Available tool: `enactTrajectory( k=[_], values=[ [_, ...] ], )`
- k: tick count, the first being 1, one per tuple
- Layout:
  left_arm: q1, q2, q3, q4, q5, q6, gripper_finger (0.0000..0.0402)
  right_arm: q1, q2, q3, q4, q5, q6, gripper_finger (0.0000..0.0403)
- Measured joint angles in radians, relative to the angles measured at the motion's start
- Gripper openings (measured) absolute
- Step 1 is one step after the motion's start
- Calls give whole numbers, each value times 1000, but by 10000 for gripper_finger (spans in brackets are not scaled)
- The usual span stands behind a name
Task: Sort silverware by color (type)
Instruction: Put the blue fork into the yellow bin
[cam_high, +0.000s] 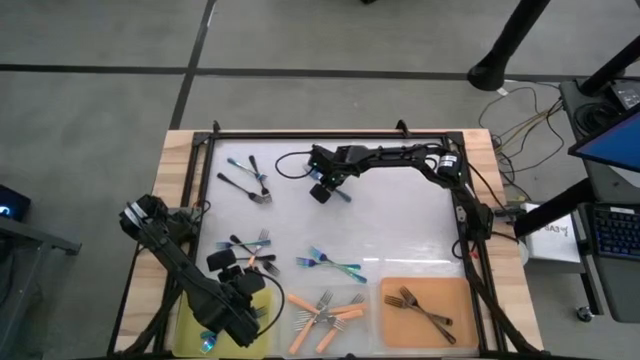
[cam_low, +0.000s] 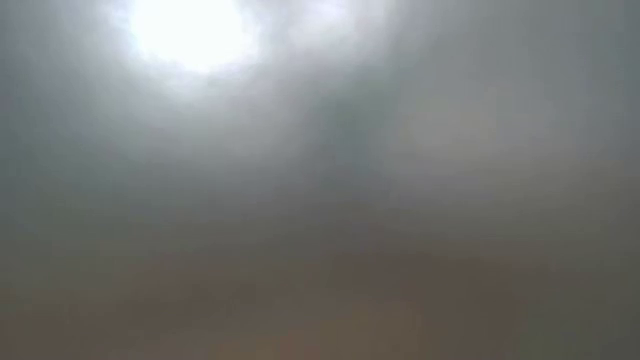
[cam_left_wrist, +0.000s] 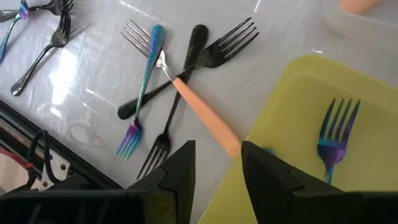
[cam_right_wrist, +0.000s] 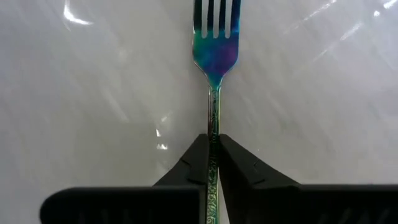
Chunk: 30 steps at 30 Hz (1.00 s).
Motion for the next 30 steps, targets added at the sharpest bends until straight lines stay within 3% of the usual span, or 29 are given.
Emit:
enactTrajectory(
  k=[8, 15, 23, 30],
  values=[
    [15, 0, -2, -38, -150, -1, 110, -1, -193, 1, -17, 1, -88, 10],
    [85, -3, -13, -60, -359, 43, 110, 7, -371, 1, -21, 2, -145, 9],
    [203, -47, -13, -50, -593, 97, 110, 43, -478, -12, -88, 8, -171, 9],
    [361, -127, -36, -24, -685, 460, 109, 79, -480, -26, -147, 10, -144, 9]
  ],
)
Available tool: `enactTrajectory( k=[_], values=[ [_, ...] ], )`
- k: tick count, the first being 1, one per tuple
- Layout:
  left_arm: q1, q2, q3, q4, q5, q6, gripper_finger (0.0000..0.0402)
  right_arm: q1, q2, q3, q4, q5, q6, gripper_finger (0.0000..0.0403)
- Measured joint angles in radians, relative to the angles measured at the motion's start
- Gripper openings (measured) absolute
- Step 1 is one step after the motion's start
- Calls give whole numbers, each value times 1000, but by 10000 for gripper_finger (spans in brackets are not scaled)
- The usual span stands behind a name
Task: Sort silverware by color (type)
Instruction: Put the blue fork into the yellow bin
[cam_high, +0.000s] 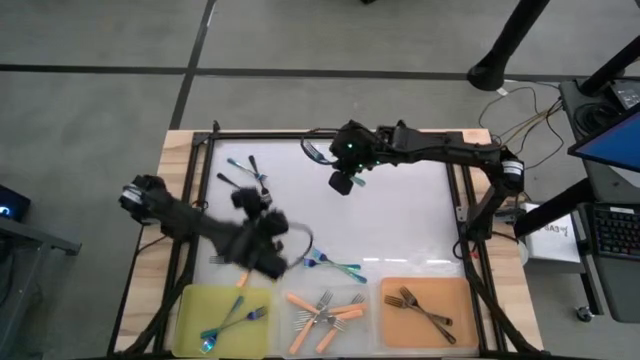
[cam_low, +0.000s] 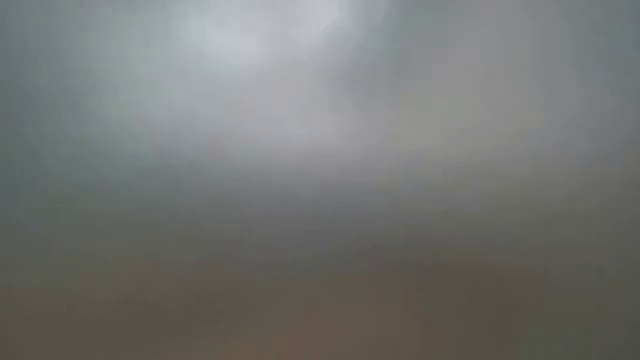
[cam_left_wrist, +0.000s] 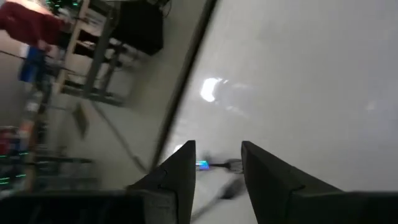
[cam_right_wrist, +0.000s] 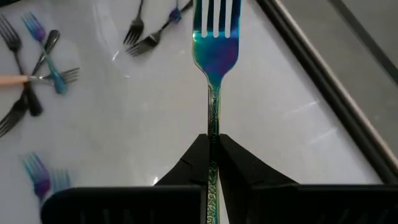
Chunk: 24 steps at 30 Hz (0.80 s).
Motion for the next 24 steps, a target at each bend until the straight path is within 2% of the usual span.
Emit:
enactTrajectory(
  k=[5, 7, 9, 12, 15, 17, 20, 24],
  values=[
    [208, -123, -140, 120, 37, 224, 98, 13, 15, -4, -31, 7, 22, 9],
    [295, -195, -227, 202, 80, 297, 93, 17, 15, -8, -32, 23, 22, 10],
    [383, -282, -328, 345, 172, 388, 88, 17, 13, -8, -35, 37, 22, 11],
    [493, -431, -524, 738, 447, 522, 82, 17, 13, -8, -40, 59, 22, 13],
    [558, -561, -730, 1267, 759, 576, 81, 17, 13, -9, -36, 64, 21, 13],
    [576, -618, -840, 1608, 869, 567, 81, 18, 13, -9, -33, 76, 15, 13],
    [578, -664, -955, 1964, 843, 560, 81, 20, 14, -11, -25, 100, 14, 12],
    [578, -685, -1028, 2158, 725, 538, 81, 31, 14, -11, 19, 107, -1, 12]
  ],
)
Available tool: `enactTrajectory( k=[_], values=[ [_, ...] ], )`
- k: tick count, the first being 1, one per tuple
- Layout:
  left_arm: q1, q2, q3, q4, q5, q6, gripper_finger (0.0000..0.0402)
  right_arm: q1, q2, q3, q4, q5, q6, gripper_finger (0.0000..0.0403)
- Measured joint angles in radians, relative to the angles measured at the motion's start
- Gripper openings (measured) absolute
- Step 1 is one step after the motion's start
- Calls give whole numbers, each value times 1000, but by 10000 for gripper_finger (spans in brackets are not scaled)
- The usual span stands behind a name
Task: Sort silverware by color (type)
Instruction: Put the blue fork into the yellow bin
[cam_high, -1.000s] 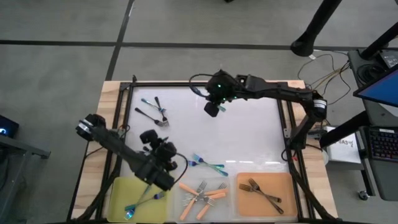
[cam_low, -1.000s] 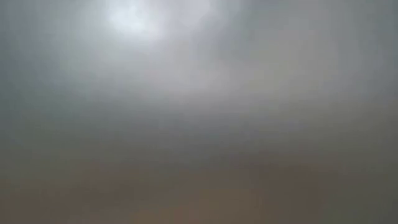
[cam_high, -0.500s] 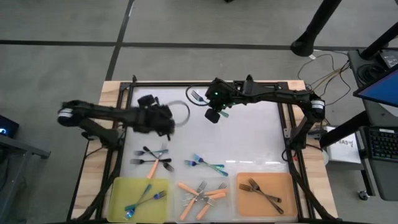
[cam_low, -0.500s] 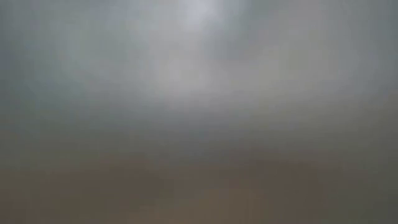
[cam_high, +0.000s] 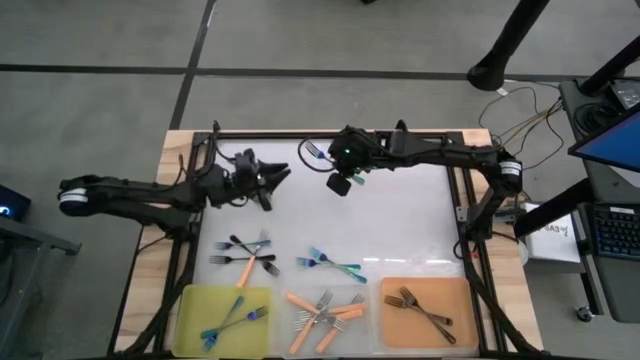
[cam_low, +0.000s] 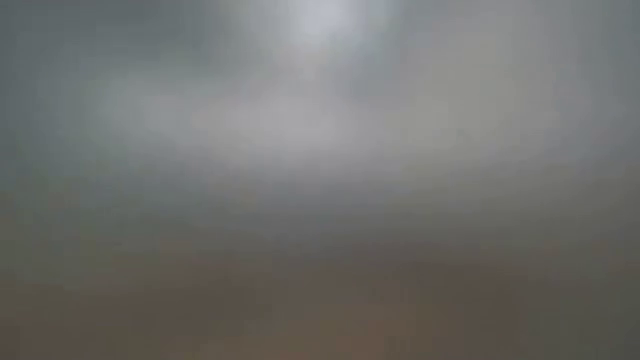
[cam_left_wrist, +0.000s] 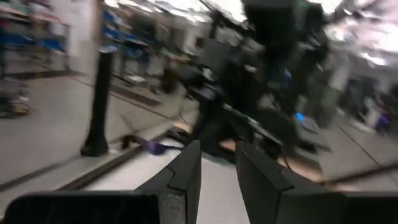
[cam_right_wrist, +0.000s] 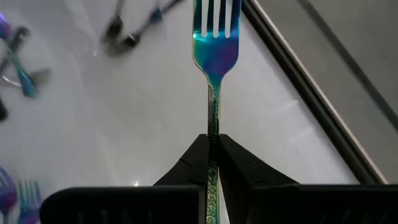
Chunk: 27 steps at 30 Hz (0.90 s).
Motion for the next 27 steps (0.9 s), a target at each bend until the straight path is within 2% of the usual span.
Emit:
enactTrajectory(
  k=[5, 18, 24, 27],
  values=[
    [1, 10, -11, 3, -63, -4, 93, 32, 0, -1, 122, 0, -39, 12],
    [0, 21, 53, -3, -103, 32, 196, 111, 1, -7, 334, 122, -137, 12],
    [0, 24, 116, -6, -141, 45, 206, 153, 1, -17, 397, 267, -244, 12],
    [0, 31, 145, -12, -143, 68, 203, 161, 1, -25, 442, 289, -285, 12]
  ],
)
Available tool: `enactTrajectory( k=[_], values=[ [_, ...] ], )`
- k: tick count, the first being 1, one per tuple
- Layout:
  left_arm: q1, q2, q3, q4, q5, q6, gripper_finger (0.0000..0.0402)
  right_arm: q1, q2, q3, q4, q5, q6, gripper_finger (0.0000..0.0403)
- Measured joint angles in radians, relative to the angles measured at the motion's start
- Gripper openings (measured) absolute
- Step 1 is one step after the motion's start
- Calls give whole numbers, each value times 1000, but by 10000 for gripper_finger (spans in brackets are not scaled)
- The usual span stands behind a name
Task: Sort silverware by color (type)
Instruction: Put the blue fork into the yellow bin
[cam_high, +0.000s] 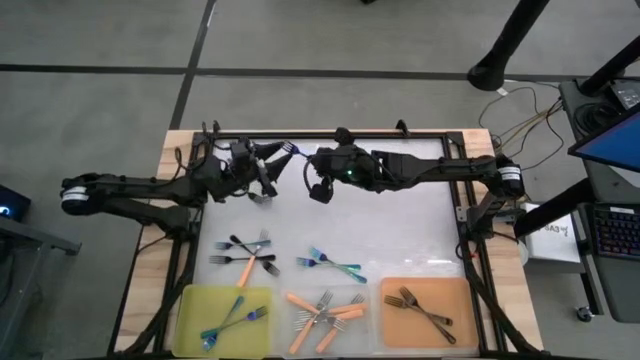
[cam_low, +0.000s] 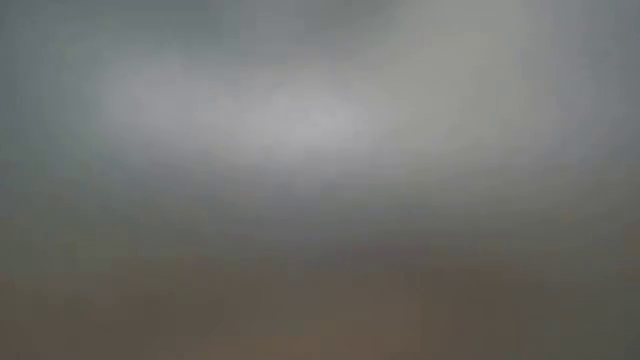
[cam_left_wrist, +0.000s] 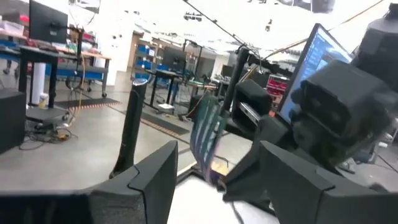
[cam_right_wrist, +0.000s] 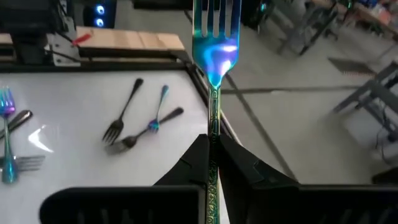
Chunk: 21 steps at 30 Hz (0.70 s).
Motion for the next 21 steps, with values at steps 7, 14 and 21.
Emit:
enactTrajectory(
  k=[7, 14, 21],
  values=[
    [1, 18, 65, -97, -152, 55, 189, 4, 0, -27, 113, 3, -74, 12],
    [0, 29, 127, -147, -163, 115, 102, 3, 0, -44, 165, 3, -133, 12],
    [0, 29, 184, -284, -149, 85, 7, 3, 0, -45, 166, 3, -143, 12]
  ],
)
